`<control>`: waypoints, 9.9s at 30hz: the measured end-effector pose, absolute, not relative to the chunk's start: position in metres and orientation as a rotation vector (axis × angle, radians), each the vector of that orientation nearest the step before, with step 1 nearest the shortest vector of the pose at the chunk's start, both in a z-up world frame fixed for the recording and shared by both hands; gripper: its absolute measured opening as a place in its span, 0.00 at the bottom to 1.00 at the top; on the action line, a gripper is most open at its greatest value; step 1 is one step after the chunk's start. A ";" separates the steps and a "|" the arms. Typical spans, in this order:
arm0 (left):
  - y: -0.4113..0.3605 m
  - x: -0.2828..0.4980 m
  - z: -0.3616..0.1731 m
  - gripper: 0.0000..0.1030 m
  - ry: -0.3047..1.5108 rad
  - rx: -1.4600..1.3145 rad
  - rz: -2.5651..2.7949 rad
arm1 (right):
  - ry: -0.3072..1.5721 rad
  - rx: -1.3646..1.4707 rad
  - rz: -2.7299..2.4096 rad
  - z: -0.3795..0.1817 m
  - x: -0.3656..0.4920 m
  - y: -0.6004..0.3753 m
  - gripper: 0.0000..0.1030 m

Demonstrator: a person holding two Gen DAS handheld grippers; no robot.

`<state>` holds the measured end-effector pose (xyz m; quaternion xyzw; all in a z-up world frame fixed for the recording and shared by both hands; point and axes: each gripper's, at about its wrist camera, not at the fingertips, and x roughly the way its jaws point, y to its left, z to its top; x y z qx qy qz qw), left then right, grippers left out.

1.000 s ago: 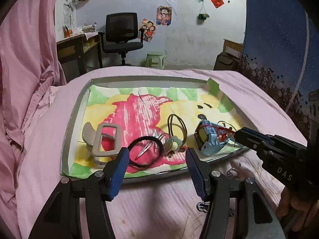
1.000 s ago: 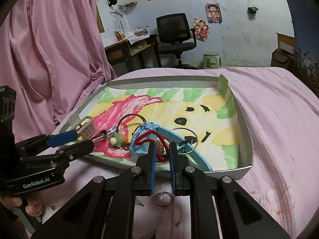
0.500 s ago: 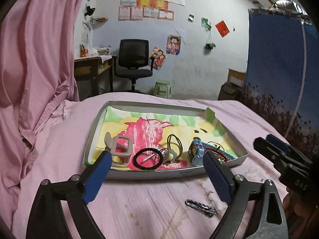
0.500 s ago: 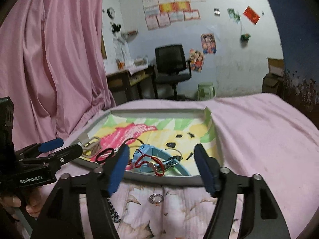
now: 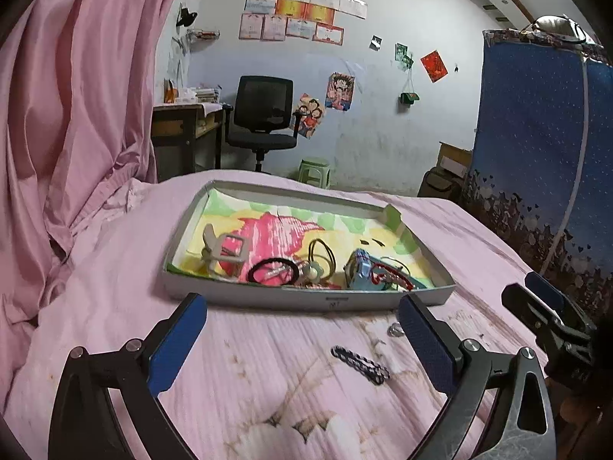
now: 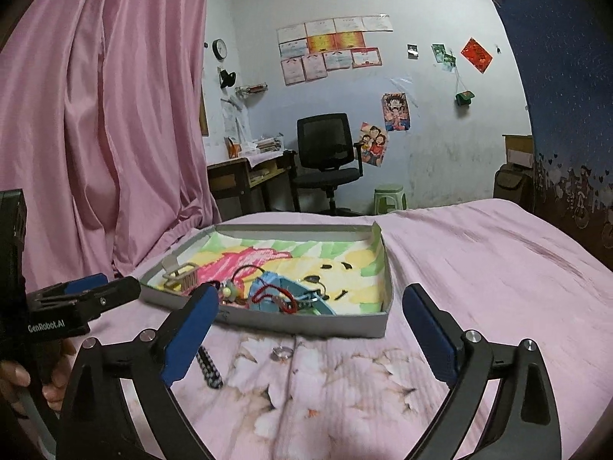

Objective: Organize jewelry

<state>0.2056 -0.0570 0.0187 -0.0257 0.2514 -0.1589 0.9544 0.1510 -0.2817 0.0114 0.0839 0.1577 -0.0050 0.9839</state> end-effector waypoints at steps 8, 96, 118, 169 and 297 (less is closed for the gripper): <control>-0.061 0.209 0.005 0.98 0.618 -0.057 -0.348 | 0.384 0.138 0.004 0.002 0.152 -0.286 0.99; -0.137 0.269 -0.067 0.25 1.100 -0.011 -0.613 | 0.815 0.217 0.264 -0.081 0.245 -0.280 0.18; -0.126 0.253 -0.064 0.11 1.008 0.019 -0.581 | 0.781 0.225 0.258 -0.082 0.234 -0.283 0.18; -0.103 0.328 -0.015 0.11 0.906 0.031 -0.446 | 0.699 0.170 0.105 -0.039 0.275 -0.279 0.18; -0.004 0.021 0.013 1.00 0.306 -0.043 -0.121 | 0.213 0.092 -0.068 0.015 -0.008 -0.235 0.99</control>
